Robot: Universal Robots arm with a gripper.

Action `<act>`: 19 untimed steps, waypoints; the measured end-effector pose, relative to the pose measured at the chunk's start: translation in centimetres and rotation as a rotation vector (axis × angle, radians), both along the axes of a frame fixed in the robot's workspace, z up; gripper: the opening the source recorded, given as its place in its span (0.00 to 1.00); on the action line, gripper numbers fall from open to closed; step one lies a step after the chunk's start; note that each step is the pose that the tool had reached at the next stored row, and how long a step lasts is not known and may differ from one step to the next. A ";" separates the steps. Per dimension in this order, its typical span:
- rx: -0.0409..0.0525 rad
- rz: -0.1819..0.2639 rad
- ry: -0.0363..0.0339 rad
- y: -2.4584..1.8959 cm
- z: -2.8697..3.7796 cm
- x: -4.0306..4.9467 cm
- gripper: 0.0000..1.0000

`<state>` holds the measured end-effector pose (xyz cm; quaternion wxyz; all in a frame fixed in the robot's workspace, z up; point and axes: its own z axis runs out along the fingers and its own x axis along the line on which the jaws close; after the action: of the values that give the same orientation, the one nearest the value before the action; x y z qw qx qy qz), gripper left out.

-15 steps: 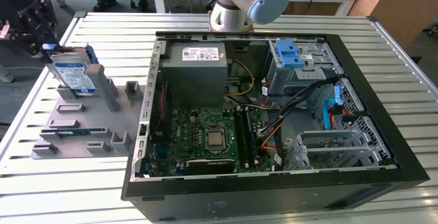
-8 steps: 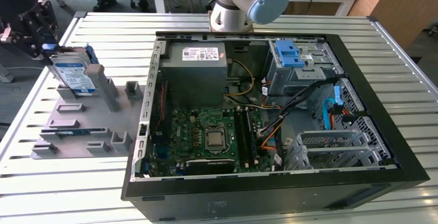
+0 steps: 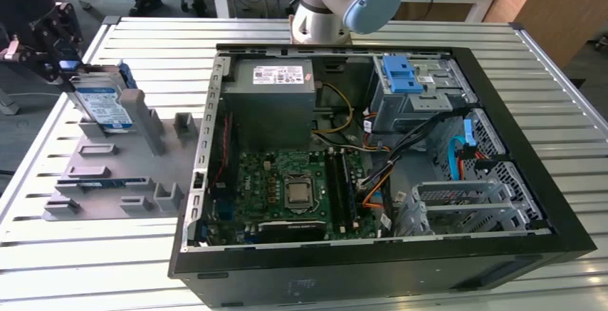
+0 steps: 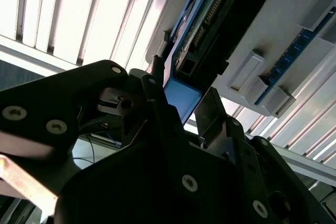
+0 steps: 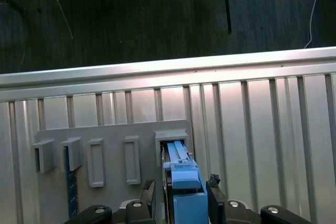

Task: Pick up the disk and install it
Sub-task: 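Pick up the disk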

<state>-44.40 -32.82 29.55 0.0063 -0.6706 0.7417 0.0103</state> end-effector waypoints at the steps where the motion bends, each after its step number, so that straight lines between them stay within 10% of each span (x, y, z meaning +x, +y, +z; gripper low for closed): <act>1: 0.0000 0.000 -0.0001 0.02 -0.08 0.00 0.50; 19: -0.0048 0.000 0.0007 0.18 -0.48 0.00 0.50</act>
<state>-44.39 -32.63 29.07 0.0044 -0.6706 0.7418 0.0088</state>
